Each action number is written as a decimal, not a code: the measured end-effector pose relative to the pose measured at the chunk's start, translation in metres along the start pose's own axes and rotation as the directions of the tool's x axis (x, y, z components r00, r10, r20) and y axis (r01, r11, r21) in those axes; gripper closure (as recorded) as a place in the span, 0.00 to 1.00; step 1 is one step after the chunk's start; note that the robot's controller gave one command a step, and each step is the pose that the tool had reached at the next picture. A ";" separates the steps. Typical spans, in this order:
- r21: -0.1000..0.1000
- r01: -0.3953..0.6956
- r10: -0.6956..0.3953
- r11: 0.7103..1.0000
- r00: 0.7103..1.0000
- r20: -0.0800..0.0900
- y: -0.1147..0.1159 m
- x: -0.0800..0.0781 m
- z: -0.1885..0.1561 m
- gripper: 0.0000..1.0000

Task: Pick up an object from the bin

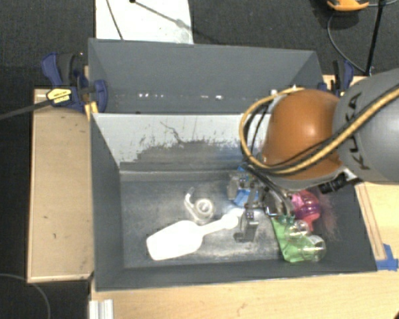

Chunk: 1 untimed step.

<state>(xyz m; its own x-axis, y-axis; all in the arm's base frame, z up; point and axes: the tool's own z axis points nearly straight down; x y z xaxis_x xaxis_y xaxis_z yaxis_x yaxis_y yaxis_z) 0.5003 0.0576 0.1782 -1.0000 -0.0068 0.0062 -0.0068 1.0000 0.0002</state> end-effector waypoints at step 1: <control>-0.001 -0.003 0.003 1.000 1.000 0.008 0.000 -0.002 -0.005 0.00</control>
Offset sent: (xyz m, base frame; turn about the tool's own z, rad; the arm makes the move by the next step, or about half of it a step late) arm -0.0119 0.0749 -0.1082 -0.2149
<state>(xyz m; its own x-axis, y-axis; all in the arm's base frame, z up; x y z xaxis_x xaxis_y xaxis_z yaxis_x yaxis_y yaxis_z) 0.5019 0.0573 0.1827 -1.0000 -0.0039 -0.0023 -0.0039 1.0000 0.0009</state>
